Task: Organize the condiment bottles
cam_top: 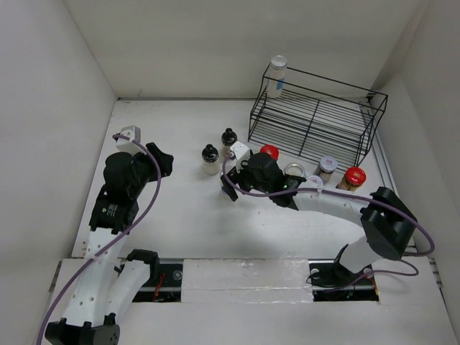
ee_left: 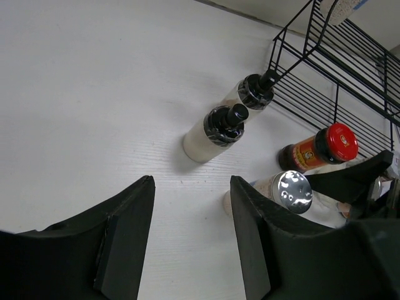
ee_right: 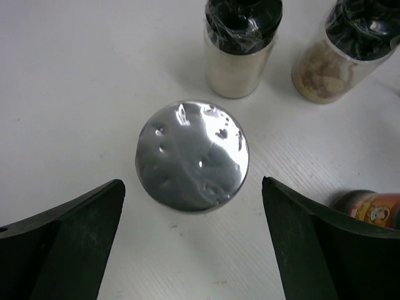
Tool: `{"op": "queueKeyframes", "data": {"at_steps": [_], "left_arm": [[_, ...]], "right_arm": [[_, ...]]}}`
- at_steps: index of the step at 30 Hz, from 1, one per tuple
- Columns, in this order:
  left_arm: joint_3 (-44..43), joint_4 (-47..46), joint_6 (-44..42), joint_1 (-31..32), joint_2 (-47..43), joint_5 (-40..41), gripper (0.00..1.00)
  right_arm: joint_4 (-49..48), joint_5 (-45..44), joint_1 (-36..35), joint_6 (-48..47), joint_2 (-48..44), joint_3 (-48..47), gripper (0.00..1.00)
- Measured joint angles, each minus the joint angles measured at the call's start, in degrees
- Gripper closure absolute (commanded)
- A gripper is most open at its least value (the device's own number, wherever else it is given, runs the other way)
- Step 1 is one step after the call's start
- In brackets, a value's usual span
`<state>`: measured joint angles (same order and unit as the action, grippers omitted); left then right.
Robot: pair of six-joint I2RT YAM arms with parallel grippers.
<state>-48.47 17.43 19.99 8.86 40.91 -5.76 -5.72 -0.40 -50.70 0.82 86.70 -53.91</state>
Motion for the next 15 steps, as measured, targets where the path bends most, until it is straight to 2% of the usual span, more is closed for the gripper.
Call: {"op": "queueKeyframes", "data": {"at_steps": [4, 6, 9, 12, 15], "left_arm": [[0.0, 0.0, 0.0, 0.0, 0.0, -0.2, 0.53], [0.0, 0.0, 0.0, 0.0, 0.0, -0.2, 0.53], [0.0, 0.0, 0.0, 0.0, 0.0, -0.2, 0.53], [0.0, 0.0, 0.0, 0.0, 0.0, -0.2, 0.54], [0.0, 0.0, 0.0, 0.0, -0.1, -0.3, 0.54]], "right_arm": [[-4.5, -0.2, 0.0, 0.0, 3.9, -1.0, 0.11], [-6.0, -0.3, 0.0, -0.1, 5.8, -1.3, 0.21], [-7.4, -0.7, 0.0, -0.2, 7.8, -1.8, 0.42], [-7.6, -1.2, 0.0, 0.1, 7.6, -1.8, 0.55], [-6.2, -1.6, 0.0, 0.1, 5.2, -1.7, 0.56]]}}
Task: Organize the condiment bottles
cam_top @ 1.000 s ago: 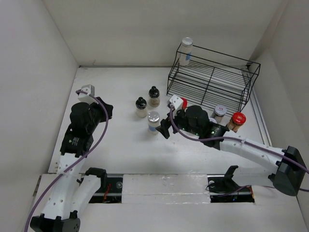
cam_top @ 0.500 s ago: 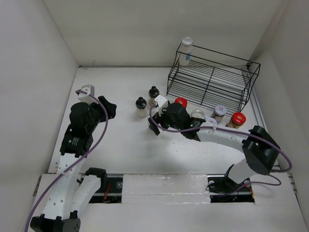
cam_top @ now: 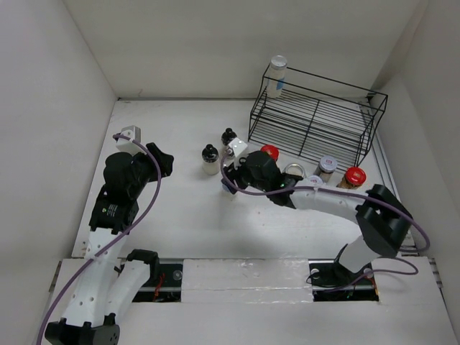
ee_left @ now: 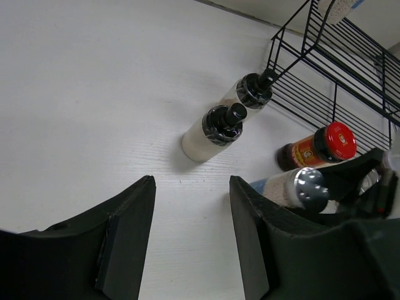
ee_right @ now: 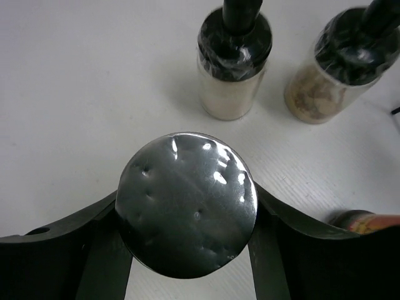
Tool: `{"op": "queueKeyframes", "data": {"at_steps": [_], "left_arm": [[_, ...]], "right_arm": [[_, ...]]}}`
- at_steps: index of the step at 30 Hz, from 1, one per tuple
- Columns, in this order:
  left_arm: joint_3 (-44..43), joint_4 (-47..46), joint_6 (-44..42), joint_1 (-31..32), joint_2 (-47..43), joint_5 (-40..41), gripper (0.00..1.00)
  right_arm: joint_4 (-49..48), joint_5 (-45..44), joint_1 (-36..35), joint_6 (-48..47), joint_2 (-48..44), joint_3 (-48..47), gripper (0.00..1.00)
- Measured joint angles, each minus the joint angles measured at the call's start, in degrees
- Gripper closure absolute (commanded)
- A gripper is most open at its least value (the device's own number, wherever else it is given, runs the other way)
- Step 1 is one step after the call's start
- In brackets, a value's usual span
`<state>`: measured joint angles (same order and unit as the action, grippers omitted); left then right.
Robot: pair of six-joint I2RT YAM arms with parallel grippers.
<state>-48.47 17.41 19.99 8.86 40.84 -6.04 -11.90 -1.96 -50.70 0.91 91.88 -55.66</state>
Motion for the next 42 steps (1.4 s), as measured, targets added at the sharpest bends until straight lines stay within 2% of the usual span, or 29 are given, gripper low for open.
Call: {"op": "queueKeyframes", "data": {"at_steps": [5, 9, 12, 15, 18, 23, 25, 31, 42], "left_arm": [[0.0, 0.0, 0.0, 0.0, 0.0, 0.0, 0.54], [0.0, 0.0, 0.0, 0.0, -0.3, 0.0, 0.54], [0.0, 0.0, 0.0, 0.0, -0.3, -0.2, 0.54], [0.0, 0.0, 0.0, 0.0, -0.2, -0.3, 0.54], [0.0, 0.0, 0.0, 0.0, -0.2, -0.3, 0.54], [0.0, 0.0, 0.0, 0.0, -0.1, -0.3, 0.54], [0.0, 0.0, 0.0, 0.0, 0.0, -0.3, 0.54], [0.0, 0.0, 0.0, 0.0, 0.0, -0.3, 0.54], [0.0, 0.0, 0.0, 0.0, 0.7, -0.3, 0.54]], "right_arm": [[4.0, 0.7, 1.9, -0.5, -10.7, -2.3, 0.56], [5.0, 2.1, 7.7, -1.3, -15.3, -8.3, 0.56], [5.2, 2.9, 20.2, -1.7, -16.2, -17.4, 0.56], [6.5, 3.2, 29.7, -2.2, -11.5, -27.0, 0.56], [7.3, 3.3, 36.4, -2.2, -3.8, -37.1, 0.56], [14.9, 4.0, 40.7, -2.2, 15.0, -61.0, 0.56], [17.3, 4.7, 41.6, -2.2, 20.2, -66.8, 0.56], [25.8, 5.5, 42.5, -2.2, 24.1, -68.0, 0.56], [25.9, 8.1, 43.6, -2.2, 23.9, -61.9, 0.56]]}}
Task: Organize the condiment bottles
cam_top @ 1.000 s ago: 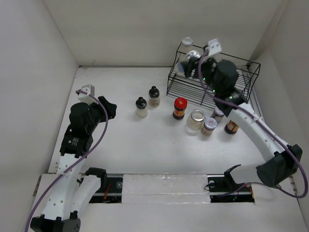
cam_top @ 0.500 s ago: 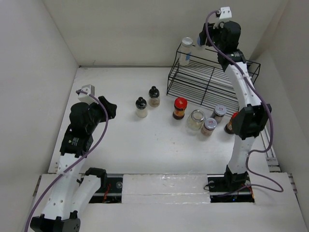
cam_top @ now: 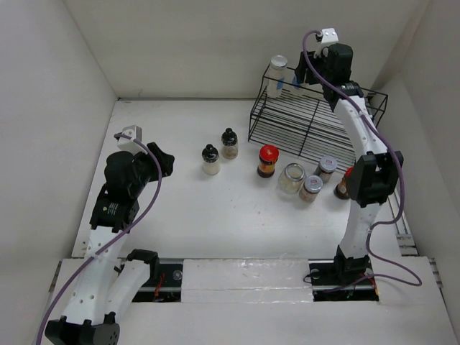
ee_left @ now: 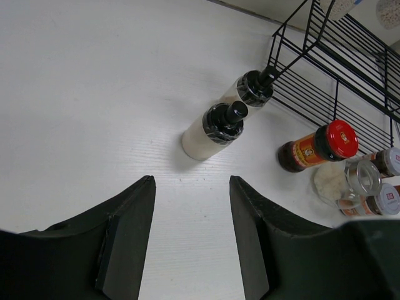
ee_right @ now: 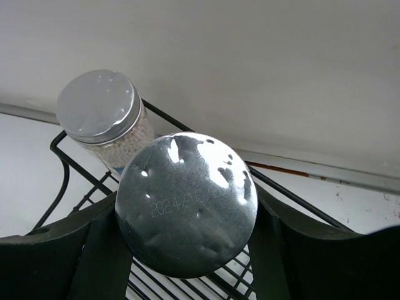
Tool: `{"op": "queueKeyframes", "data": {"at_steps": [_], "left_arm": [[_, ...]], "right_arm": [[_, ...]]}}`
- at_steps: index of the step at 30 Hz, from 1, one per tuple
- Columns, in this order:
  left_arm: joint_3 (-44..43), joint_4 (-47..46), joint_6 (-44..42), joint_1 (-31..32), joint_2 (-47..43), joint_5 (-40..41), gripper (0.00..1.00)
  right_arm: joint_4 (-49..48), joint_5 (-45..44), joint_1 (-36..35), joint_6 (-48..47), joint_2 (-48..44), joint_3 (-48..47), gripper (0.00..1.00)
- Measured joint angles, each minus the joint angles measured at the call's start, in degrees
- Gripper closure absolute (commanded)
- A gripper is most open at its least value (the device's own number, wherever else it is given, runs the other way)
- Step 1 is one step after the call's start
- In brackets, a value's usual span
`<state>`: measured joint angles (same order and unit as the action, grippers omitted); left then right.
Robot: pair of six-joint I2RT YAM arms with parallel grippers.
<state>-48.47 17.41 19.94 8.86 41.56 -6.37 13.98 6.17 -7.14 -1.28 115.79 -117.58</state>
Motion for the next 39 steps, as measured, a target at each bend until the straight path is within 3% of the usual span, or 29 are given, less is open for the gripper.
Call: {"op": "queueKeyframes", "data": {"at_steps": [13, 21, 27, 30, 31, 34, 36, 37, 39], "left_arm": [[0.0, 0.0, 0.0, 0.0, -0.1, 0.2, 0.54], [0.0, 0.0, 0.0, 0.0, -0.5, 0.5, 0.54], [0.0, 0.0, 0.0, 0.0, -0.5, 0.5, 0.54], [0.0, 0.0, 0.0, 0.0, -0.5, 0.5, 0.54], [0.0, 0.0, 0.0, 0.0, -0.5, 0.4, 0.54], [0.0, 0.0, 0.0, 0.0, -0.5, 0.3, 0.6], [0.0, 0.0, 0.0, 0.0, -0.5, 0.3, 0.65], [0.0, 0.0, -0.1, 0.0, -0.5, 0.1, 0.67], [0.0, 0.0, -0.1, 0.0, -0.5, 0.0, 0.67]], "right_arm": [[0.5, -0.2, -0.9, 0.0, 6.3, -2.7, 0.36], [1.4, 0.6, -1.2, 0.5, 7.0, -6.4, 0.1], [1.5, 0.5, -1.2, 0.8, 4.7, -7.8, 0.08], [-0.9, -0.4, -1.4, 0.8, -3.5, 0.5, 0.16], [-2.9, -1.0, -1.7, 0.9, -8.0, 5.9, 0.4], [-7.7, -2.1, -3.6, 1.3, -22.7, 22.3, 0.83], [-14.3, -2.8, -6.4, 3.0, -32.8, 34.5, 0.8], [-16.3, -3.3, -8.9, 3.8, -38.1, 40.9, 0.61], [-21.6, -4.5, -14.1, 5.1, -44.8, 51.4, 0.4]]}}
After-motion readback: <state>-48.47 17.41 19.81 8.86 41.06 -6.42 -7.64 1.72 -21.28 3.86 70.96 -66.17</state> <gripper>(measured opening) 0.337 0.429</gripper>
